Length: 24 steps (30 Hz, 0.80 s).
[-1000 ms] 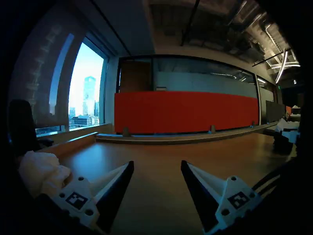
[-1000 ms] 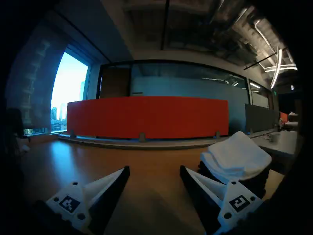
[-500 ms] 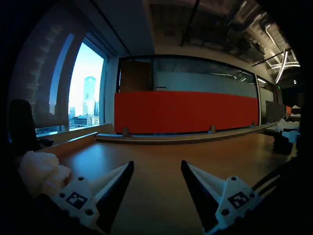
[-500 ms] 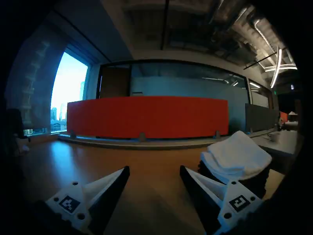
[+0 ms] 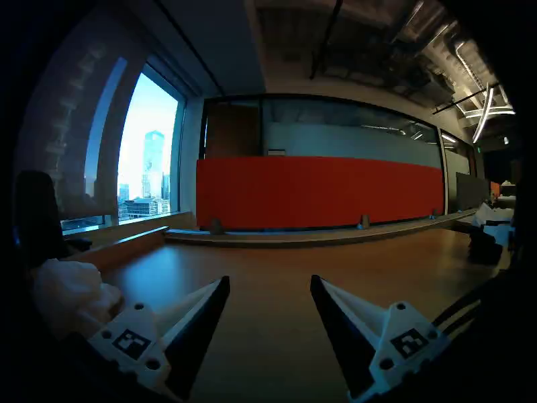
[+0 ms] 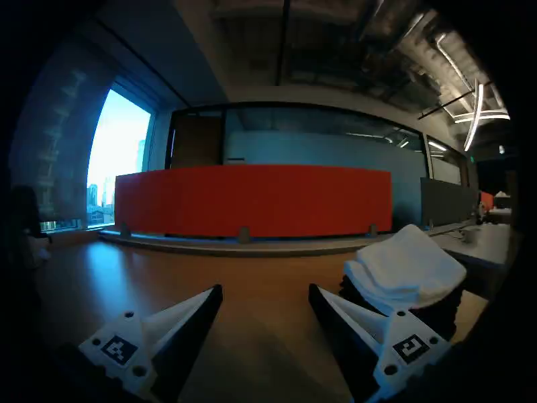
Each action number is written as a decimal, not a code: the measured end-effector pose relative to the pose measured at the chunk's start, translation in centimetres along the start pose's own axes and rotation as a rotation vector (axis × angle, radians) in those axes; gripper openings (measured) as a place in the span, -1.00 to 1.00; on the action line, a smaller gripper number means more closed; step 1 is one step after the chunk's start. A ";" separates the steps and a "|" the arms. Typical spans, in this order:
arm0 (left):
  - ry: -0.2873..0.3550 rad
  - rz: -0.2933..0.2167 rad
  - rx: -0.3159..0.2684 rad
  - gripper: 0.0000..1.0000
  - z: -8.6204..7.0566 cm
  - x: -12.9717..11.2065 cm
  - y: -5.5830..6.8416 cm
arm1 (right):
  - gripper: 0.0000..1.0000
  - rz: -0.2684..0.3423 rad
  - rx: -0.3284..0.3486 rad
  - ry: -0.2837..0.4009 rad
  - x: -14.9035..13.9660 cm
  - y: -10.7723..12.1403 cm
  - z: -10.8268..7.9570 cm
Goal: Fold towel
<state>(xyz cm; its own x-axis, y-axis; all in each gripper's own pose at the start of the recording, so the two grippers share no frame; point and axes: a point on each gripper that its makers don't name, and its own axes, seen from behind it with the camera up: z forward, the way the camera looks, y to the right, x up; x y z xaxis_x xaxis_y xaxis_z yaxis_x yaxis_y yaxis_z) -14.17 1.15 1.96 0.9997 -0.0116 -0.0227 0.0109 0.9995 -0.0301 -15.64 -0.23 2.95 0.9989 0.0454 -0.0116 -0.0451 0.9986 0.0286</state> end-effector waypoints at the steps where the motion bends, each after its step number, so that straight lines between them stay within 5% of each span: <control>1: 0.000 0.000 0.000 0.77 0.0 0.0 0.0 | 0.99 0.000 0.000 0.000 0.0 0.0 0.0; 24: -0.002 -0.002 0.000 0.78 -0.2 0.3 -0.1 | 0.99 0.000 0.000 0.000 0.0 0.0 -0.1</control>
<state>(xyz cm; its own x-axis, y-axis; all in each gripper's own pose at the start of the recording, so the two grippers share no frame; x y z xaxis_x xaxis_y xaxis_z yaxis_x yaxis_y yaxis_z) -13.87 1.05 1.79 0.9997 -0.0140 -0.0210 0.0134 0.9995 -0.0303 -15.68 -0.23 2.87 0.9989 0.0454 -0.0115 -0.0450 0.9986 0.0286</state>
